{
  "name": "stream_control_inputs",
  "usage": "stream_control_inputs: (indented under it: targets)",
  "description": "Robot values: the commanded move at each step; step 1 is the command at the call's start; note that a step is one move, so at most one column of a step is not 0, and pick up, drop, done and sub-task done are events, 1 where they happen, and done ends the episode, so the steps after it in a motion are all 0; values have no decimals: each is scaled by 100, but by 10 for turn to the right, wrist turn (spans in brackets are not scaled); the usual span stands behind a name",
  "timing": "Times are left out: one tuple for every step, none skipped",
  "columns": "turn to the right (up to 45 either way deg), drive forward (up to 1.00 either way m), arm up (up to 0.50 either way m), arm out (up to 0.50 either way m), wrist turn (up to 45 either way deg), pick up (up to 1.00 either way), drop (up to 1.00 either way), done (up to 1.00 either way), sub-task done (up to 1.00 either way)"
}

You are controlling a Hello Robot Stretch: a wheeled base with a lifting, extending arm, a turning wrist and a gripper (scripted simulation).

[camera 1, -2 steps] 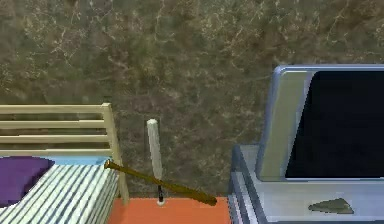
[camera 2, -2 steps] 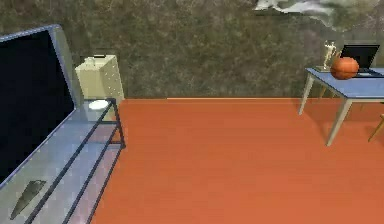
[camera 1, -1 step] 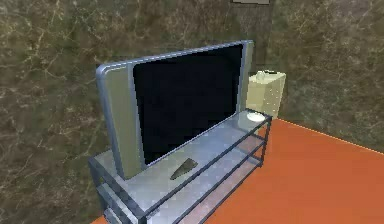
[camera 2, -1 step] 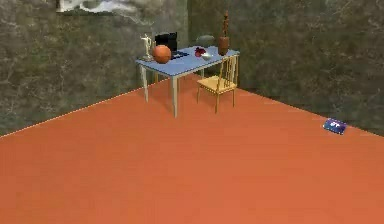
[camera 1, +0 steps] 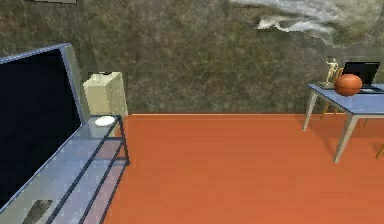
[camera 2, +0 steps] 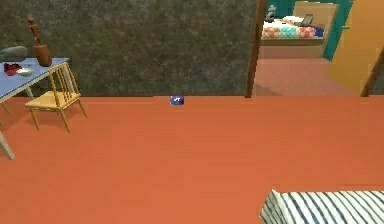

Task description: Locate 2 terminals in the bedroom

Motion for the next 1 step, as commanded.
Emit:
stream_control_inputs:
  targets:
    - [0, 5, 0, 0, 0, 0, 0, 0, 0]
